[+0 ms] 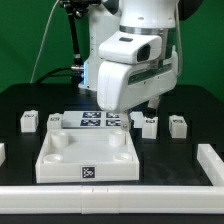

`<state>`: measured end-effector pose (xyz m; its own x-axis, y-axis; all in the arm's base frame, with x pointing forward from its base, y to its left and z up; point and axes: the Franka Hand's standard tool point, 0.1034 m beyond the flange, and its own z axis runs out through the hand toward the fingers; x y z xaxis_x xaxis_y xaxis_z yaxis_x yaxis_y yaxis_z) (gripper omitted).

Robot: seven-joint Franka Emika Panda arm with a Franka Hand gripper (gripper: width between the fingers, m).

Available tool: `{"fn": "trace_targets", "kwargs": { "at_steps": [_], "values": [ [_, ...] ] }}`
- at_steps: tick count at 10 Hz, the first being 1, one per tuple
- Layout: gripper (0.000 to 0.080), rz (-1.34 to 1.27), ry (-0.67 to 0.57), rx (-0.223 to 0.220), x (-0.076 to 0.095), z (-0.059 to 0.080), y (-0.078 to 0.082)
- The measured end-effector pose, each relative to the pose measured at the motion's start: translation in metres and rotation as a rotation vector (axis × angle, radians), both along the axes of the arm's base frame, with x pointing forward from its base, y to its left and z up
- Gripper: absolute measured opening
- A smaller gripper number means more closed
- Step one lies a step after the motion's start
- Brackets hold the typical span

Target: Assemble one leg

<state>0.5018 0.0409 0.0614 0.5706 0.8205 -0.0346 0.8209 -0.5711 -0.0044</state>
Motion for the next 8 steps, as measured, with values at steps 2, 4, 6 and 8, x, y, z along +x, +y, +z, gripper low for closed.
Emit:
{"fn": "trace_targets", "kwargs": {
  "at_steps": [2, 4, 6, 8],
  "values": [
    [0.0650, 0.176, -0.021, 0.014, -0.015, -0.011, -0.018],
    [0.0650, 0.208, -0.021, 0.015, -0.025, -0.016, -0.034],
    [0.0650, 0.209, -0.021, 0.016, -0.024, -0.016, -0.032],
    [0.0650, 0.209, -0.020, 0.016, -0.024, -0.017, -0.032]
  ]
}}
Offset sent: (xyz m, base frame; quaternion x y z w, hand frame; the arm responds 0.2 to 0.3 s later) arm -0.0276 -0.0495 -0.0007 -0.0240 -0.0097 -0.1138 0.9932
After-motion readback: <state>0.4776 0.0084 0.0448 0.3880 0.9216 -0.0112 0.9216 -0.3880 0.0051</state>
